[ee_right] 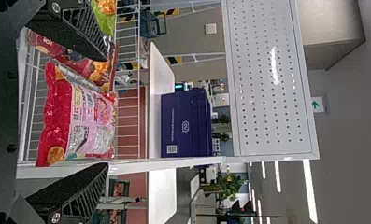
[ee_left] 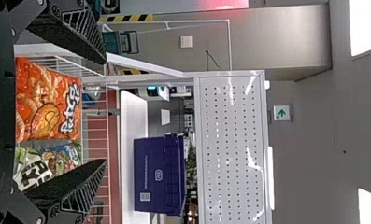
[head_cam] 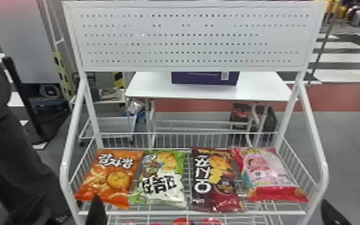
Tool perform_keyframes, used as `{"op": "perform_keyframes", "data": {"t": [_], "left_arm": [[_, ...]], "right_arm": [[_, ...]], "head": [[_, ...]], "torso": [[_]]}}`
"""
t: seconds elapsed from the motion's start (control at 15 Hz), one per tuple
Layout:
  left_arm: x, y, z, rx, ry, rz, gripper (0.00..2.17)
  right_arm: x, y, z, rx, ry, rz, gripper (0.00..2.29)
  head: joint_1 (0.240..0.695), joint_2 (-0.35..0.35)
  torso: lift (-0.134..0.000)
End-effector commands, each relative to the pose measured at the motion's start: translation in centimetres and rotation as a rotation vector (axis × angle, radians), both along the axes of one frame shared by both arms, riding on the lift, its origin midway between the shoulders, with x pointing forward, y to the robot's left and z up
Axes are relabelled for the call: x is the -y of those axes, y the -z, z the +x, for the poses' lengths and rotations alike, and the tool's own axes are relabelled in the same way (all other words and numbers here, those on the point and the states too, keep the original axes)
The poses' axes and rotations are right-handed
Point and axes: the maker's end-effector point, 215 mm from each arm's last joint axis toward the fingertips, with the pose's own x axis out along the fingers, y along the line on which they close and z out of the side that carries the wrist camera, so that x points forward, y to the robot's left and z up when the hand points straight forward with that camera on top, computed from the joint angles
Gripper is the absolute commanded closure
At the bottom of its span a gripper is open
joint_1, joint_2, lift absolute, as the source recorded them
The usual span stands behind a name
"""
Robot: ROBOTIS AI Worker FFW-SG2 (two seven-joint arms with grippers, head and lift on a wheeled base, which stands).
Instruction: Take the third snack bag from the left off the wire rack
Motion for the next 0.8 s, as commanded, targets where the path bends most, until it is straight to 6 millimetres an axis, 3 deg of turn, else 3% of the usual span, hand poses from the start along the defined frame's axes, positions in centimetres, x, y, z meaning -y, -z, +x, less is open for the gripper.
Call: {"op": "perform_keyframes", "data": {"t": [0.0, 0.6, 0.73], "left_arm": [[0.0, 0.0, 0.0, 0.0, 0.001, 0.001, 0.14], [0.1, 0.0, -0.1, -0.002, 0.001, -0.001, 0.14], [0.9, 0.1, -0.3, -0.002, 0.008, 0.004, 0.14]], "right_arm": [[-0.1, 0.0, 0.0, 0.0, -0.001, 0.001, 0.09], [-0.4, 0.8, 0.8, -0.011, 0.005, 0.002, 0.09], [-2.9, 2.6, 2.8, -0.048, -0.014, -0.029, 0.08]], "head": [[0.499, 0.0], [0.499, 0.0], [0.499, 0.0]], "torso": [[0.0], [0.0], [0.0]]}}
